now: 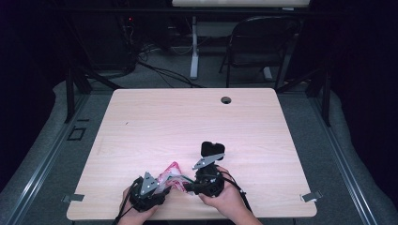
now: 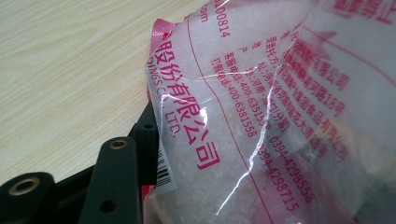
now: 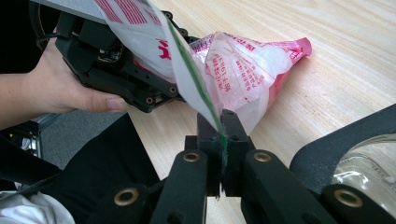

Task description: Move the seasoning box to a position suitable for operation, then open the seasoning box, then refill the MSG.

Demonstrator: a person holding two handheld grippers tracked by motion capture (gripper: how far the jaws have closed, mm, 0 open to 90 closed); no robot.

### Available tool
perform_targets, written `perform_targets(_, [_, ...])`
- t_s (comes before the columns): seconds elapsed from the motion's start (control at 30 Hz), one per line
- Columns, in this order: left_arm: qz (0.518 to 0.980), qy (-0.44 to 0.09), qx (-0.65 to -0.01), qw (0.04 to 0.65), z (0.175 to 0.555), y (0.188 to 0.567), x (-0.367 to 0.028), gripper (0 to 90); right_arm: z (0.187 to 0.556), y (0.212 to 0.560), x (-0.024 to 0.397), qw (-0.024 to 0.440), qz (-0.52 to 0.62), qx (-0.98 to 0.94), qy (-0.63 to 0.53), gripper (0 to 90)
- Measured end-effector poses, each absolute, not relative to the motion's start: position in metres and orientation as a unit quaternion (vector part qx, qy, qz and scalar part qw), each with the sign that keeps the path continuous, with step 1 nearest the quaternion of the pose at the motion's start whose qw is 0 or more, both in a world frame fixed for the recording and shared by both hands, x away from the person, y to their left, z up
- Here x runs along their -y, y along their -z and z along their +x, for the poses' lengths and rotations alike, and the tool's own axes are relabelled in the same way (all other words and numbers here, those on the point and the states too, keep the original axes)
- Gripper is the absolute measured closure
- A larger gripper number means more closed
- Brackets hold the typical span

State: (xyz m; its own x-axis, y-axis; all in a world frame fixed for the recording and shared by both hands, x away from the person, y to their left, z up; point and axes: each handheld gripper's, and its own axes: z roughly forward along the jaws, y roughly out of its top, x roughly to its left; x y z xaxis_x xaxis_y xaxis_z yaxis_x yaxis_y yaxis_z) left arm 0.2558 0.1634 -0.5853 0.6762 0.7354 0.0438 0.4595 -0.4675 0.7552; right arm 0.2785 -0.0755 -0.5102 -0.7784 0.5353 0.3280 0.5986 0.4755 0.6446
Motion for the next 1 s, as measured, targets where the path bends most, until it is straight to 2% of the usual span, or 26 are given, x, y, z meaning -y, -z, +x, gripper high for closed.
perform_targets(1.0, [0.829, -0.198, -0.363, 0.376, 0.252, 0.572, -0.166, 53.9, 0.277, 0.501, 0.078, 0.033, -0.328, 0.847, 0.417, 86.6])
